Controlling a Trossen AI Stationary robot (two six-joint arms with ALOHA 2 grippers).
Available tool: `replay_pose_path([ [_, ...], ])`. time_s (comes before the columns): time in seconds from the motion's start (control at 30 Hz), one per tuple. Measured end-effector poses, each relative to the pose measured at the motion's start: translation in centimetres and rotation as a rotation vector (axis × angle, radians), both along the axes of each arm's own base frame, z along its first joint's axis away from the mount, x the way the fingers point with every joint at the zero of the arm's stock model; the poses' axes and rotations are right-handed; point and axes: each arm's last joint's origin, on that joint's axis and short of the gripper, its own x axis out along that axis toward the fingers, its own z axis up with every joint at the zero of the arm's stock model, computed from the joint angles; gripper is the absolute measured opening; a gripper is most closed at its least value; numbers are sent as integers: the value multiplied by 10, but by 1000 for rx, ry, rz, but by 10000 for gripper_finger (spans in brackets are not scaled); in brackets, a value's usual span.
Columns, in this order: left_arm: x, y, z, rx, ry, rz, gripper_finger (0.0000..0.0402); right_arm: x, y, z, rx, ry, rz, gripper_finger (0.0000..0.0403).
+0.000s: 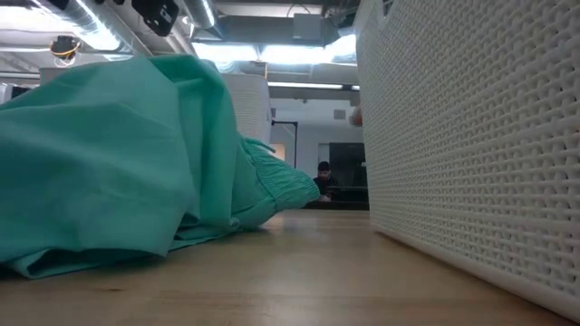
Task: Sort clothes
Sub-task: Put the blue shorts into the bottom right laundry bin, then put the light green short pants into the bottom right laundry bin
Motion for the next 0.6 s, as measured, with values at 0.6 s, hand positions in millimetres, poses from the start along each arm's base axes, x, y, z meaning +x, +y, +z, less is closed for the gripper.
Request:
replay_pose_path([
  [0.6,-2,0,-7,-2,71,5,186,44,-20,170,-528,-1102,343,188],
])
